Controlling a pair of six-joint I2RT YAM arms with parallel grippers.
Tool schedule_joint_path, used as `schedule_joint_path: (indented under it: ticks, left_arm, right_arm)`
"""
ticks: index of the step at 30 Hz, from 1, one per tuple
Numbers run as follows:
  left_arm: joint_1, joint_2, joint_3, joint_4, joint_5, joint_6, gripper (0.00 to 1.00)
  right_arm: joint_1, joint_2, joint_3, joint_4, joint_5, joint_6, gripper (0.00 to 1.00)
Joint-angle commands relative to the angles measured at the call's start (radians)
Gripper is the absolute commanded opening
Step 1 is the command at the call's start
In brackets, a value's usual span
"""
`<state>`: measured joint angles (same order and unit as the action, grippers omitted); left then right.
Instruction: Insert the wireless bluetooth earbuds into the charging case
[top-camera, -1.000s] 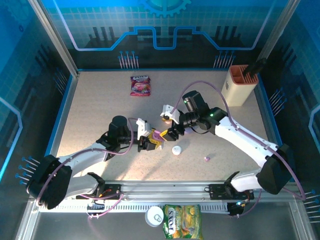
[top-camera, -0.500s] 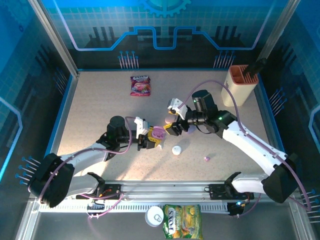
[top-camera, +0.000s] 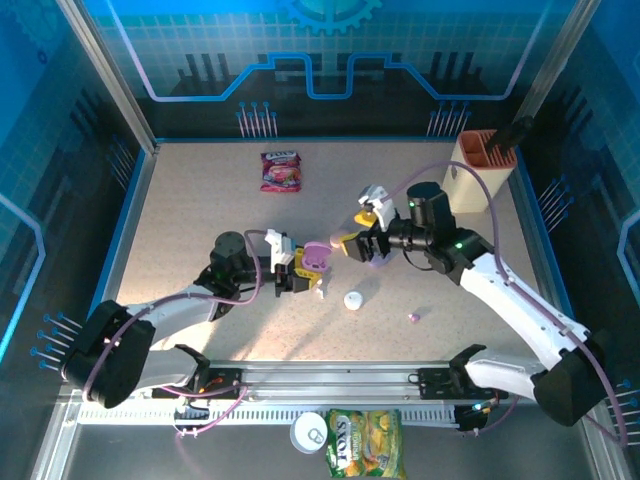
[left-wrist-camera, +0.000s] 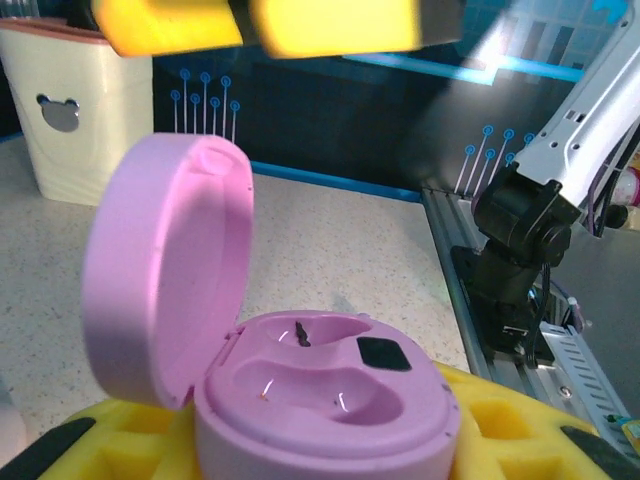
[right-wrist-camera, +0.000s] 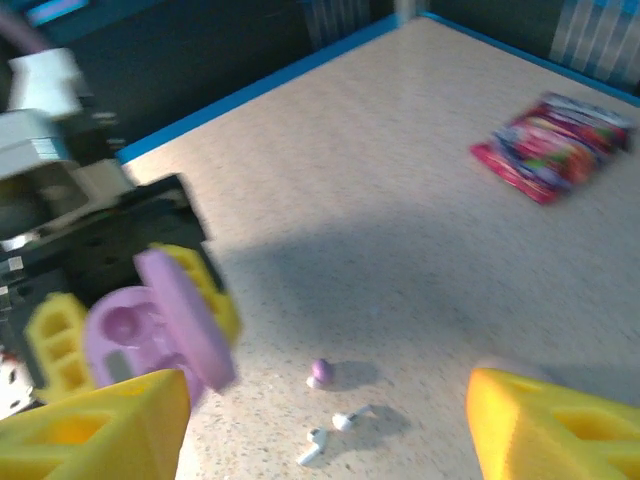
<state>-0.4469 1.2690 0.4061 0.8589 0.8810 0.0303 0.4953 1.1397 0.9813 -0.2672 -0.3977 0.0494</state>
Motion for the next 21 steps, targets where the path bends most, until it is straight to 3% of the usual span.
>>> schedule_joint_path:
  ticks: [1,4,7,10,16,21]
  left_arm:
    - [0.018,0.022,-0.021,0.162,0.027,-0.059,0.36]
    - [0.022,0.043,-0.023,0.23,0.03,-0.087,0.36]
    - [0.023,0.061,-0.023,0.278,0.029,-0.09,0.37]
    - [0.023,0.074,-0.029,0.334,0.023,-0.093,0.37]
    - [0.023,0.079,-0.024,0.368,0.016,-0.096,0.37]
    - [0.022,0.084,-0.026,0.411,-0.052,-0.134,0.36]
  right_arm:
    - [-0.081,-0.055,-0.048,-0.03,0.131,0.274,0.72]
    - [-0.124,-0.135,-0.148,-0.119,0.274,0.434,0.71]
    - [-0.195,-0.204,-0.229,-0.272,0.329,0.553,0.66]
    - [-0.258,-0.295,-0.34,-0.377,0.348,0.687,0.55]
    - [-0.265,-0.482,-0.511,-0.467,0.336,0.894,0.51]
    - [-0.266,-0.5,-0.622,-0.424,0.272,0.987,0.48]
